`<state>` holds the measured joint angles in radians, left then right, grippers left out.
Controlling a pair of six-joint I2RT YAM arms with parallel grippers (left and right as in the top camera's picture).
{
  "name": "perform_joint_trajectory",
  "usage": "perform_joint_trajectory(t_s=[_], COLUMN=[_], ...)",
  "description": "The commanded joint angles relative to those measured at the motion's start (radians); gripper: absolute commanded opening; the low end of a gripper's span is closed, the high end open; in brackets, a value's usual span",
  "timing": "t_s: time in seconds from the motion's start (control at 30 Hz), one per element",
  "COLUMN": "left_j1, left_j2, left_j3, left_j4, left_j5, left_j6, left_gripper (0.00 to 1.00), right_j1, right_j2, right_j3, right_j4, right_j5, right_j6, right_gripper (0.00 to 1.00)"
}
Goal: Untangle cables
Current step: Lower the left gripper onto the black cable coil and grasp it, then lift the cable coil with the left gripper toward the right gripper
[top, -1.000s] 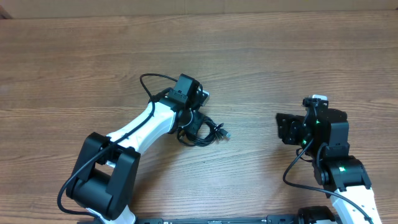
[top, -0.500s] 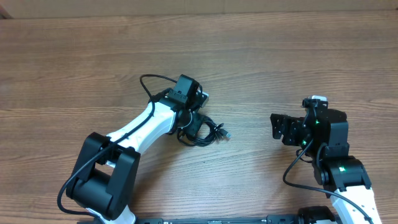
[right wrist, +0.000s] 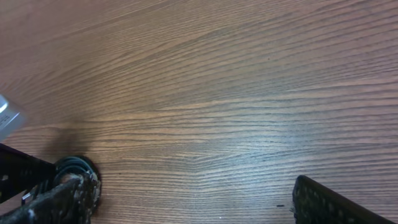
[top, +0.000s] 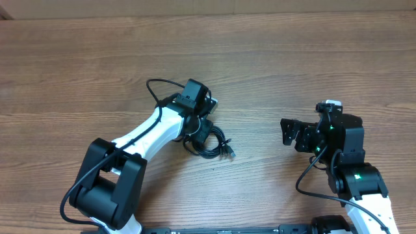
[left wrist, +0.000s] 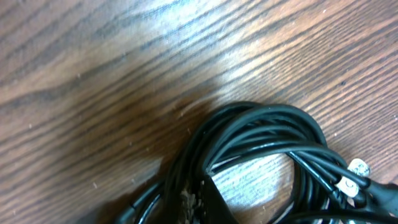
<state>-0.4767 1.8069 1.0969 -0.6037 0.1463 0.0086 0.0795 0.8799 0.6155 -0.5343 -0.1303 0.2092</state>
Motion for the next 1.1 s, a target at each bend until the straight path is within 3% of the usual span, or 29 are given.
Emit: perform_joint_trajectory(t_s=[0.0,0.27,0.43,0.67,0.7,0.77,0.8,1.07], left_j1=[-0.006,-0.006,-0.006,-0.006,-0.006,-0.006,-0.006,-0.006], left_j2=[-0.019,-0.077,-0.082,-0.077,-0.077,-0.077,-0.077,-0.069], left_j3=[0.109,0.344,0.380,0.362,0.358,0.349,0.345,0.336], left_j4=[-0.020,-0.029,-0.029,-0.194,-0.214,-0.235,-0.238,-0.201], left_j5=[0.024,0.288,0.389,0.024,0.001,-0.017,-0.023,-0.023], left_j6=[-0.034,-0.034,-0.034,-0.034,-0.034,-0.034,-0.034,-0.056], left_gripper=[0.04,0.04,0.04,0.05,0.20,0.91,1.00,1.00], right_j1=[0.005,0.005,0.005,0.005,0.005,0.005,0.005,0.005], right_j2=[0.000,0.000,0.014,0.068,0.077,0.088,0.093,0.098], right_j3=[0.033,0.033,0.033,0.033,0.033,0.033,0.033,0.033], right_j4=[0.009,0.090,0.180,0.149,0.137,0.120,0.113,0.100], right_j5=[-0.006,-0.014,-0.132,-0.137,-0.137,-0.137,-0.137,-0.138], right_j6=[0.001,0.049,0.058,0.057,0.057,0.057,0.056,0.057], right_gripper=[0.97,0.98,0.99,0.99,0.99,0.99,0.99,0.98])
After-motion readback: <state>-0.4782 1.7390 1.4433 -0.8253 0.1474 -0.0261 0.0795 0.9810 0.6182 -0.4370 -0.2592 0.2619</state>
